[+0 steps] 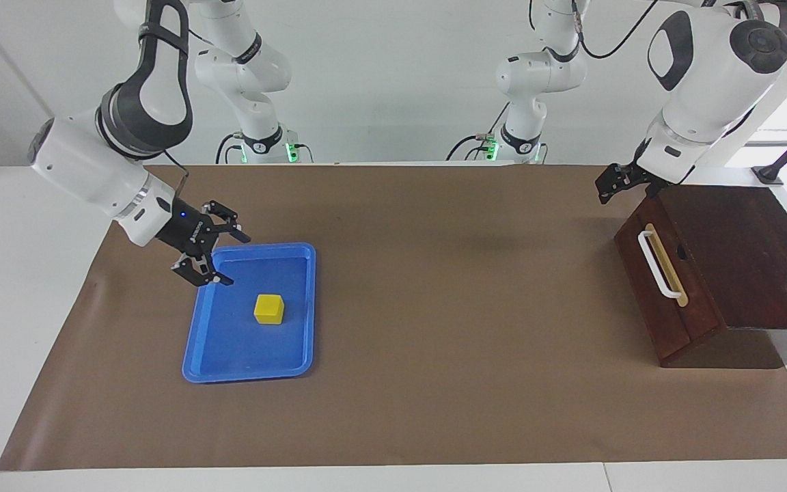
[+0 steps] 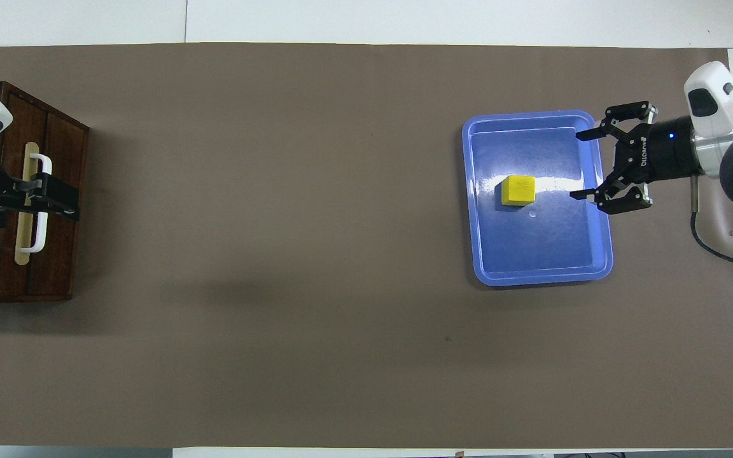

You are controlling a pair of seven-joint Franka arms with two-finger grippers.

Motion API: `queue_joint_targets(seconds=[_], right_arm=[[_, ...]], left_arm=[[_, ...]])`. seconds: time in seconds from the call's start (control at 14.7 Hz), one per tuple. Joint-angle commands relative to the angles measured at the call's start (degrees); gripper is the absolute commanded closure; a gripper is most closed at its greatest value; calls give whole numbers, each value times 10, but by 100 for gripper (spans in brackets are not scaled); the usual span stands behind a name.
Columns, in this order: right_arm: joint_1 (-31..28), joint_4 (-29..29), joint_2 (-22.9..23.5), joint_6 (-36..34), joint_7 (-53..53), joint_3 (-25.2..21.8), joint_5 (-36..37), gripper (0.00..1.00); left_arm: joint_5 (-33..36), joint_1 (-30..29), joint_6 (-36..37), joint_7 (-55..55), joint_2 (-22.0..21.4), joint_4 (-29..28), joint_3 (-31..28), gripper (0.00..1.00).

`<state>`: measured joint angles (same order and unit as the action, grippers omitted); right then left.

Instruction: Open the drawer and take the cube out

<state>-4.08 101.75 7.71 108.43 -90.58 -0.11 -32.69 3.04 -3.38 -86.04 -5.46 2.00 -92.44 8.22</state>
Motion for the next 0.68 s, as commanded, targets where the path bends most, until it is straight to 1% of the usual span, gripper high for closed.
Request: queue_joint_targets(seconds=[0.0, 0.27, 0.48, 0.61], right_arm=[[-1, -28, -29, -22, 95, 4, 79, 0], [0, -28, -85, -50, 250, 4, 138, 0], [0, -31, -110, -77, 368, 2, 168, 0], [0, -49, -118, -121, 474, -4, 205, 0]], left_arm=[[-6, -4, 8, 15, -9, 7, -5, 0], [-6, -3, 8, 14, -11, 5, -5, 0], [-6, -4, 7, 14, -12, 4, -5, 0], [-7, -4, 7, 14, -13, 5, -5, 0]])
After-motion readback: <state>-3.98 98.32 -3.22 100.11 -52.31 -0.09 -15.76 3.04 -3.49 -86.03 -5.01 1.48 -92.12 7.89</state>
